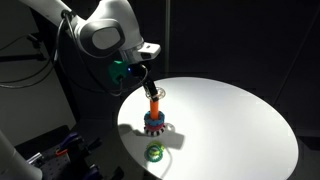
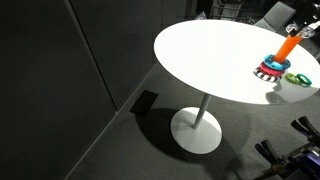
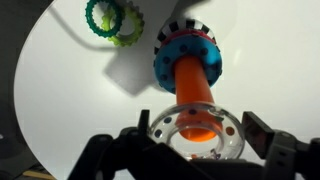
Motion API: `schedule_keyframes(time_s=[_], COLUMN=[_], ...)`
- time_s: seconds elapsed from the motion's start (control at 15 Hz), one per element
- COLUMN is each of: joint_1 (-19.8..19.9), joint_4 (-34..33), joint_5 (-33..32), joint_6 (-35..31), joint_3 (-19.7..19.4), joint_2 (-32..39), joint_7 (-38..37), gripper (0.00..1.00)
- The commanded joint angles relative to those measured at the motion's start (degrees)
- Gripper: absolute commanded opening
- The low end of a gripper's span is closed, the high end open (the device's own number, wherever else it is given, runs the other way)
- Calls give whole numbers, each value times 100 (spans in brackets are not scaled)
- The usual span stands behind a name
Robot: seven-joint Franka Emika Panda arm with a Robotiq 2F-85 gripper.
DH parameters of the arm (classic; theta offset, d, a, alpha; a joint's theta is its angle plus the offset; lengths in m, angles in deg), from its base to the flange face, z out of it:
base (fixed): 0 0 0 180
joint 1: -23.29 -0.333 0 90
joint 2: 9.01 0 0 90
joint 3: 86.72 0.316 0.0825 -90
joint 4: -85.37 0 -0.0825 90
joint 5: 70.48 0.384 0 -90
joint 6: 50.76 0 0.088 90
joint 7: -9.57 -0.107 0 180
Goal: Remove the colorless ring from the orange rod and put it on the table
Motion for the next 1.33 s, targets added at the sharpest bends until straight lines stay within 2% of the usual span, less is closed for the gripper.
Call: schedule_keyframes(time_s=[0.0, 0.67, 1.27], joint_1=[204, 847, 860], joint_4=[-160, -422, -501], joint_5=[86, -202, -383], joint_6=[203, 150, 49], joint_3=[42, -95, -482], joint_2=[-148, 397, 1220], joint_7=[-10, -278, -437], gripper=[66, 66, 66])
